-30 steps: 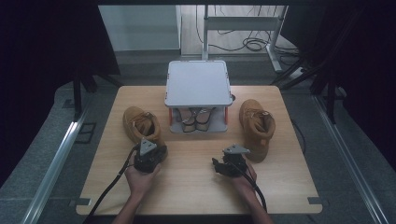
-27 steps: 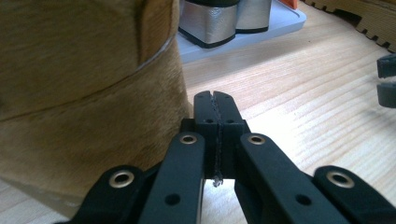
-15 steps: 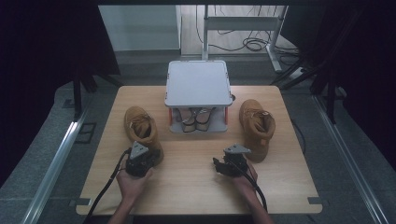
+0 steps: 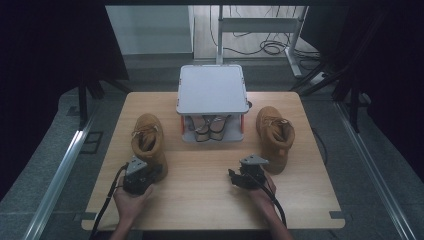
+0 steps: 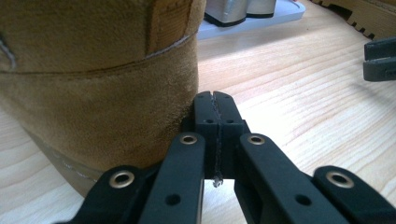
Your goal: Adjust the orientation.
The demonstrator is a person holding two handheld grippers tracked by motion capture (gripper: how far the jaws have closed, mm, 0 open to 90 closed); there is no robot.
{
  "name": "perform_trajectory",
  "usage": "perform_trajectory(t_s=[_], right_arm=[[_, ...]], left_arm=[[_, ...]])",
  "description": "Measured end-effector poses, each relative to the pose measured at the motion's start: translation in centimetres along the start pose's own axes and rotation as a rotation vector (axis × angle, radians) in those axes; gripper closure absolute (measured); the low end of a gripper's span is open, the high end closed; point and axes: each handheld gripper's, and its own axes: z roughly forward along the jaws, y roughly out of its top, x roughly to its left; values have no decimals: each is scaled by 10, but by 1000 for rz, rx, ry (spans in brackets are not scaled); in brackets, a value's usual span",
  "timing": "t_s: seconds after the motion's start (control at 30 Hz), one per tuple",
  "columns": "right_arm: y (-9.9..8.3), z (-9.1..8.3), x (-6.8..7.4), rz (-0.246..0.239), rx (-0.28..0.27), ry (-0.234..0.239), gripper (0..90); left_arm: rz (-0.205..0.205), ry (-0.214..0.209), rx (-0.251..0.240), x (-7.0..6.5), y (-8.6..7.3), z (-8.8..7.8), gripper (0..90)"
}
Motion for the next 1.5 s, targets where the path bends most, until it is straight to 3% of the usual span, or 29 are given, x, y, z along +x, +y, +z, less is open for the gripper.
perform_trajectory(t_s=[0.4,1.1,1.17,1.5], right_arm=[[0,0,0,-2,0,-4,417],[1,1,2,-3,2,-3,417],[1,1,1,-2,0,-4,417],[1,1,0,-1,0,-4,417]], left_arm=[[-60,10,-6,24,-16,-29,900],[-132,129,10,68,-27,-63,900],[-148,112,4,72,-28,-65,900],[-131,115,12,68,-27,-60,900]])
